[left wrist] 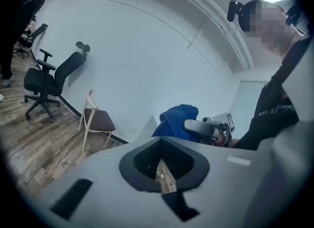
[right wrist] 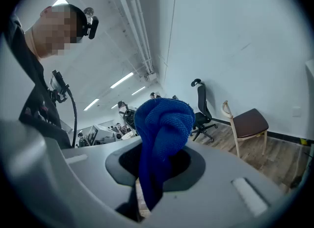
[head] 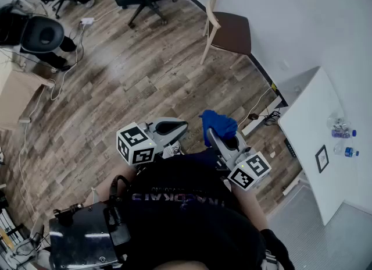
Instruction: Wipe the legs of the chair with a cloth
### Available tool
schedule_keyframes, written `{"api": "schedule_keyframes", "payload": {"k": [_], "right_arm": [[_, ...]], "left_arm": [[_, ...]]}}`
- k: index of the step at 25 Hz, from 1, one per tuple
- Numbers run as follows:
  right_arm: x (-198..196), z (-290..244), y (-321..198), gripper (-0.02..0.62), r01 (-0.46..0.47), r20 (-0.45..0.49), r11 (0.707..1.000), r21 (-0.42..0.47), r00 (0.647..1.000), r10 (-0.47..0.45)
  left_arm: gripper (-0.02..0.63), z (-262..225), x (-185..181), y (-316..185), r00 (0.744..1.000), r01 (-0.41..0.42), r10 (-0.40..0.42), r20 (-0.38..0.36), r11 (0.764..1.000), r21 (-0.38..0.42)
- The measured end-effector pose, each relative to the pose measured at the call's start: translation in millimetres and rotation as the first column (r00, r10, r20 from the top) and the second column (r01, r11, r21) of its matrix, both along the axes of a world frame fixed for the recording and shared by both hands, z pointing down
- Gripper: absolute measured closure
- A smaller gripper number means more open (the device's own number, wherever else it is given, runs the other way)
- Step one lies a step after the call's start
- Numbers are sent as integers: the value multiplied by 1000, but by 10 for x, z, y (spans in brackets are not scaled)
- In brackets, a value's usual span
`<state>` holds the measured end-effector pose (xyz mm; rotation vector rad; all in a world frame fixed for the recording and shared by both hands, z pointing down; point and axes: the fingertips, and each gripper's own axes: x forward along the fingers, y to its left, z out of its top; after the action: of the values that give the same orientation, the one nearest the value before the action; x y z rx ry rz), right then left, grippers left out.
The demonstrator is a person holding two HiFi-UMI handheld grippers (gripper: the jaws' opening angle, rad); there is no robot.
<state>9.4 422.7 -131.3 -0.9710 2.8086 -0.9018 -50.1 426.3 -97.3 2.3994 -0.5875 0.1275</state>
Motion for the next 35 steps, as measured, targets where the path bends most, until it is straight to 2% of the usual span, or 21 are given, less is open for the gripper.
{"api": "schedule_keyframes", "payload": {"k": [8,16,27,35], "right_arm": [[-45,-12,-27,525,15,-9,1000,7,1000,-15],[-94,-61,-72,520,7,32,1000,16,999,-8],[-183,-102,-123,520,-7,-4,1000,23,1000,7],[128,-28,-353,520,-53,5,999,7,999,53]], "left_arm": [[604,-10,0,-53,1000,-2,2,-2,1000,-3],[604,27,-154,-75,999,32,-32,-16,999,-15],[604,53,-264,-100,998,38,-40,-54,999,-39],[604,166,-20,-315,999,14,-18,-49,997,-72]]}}
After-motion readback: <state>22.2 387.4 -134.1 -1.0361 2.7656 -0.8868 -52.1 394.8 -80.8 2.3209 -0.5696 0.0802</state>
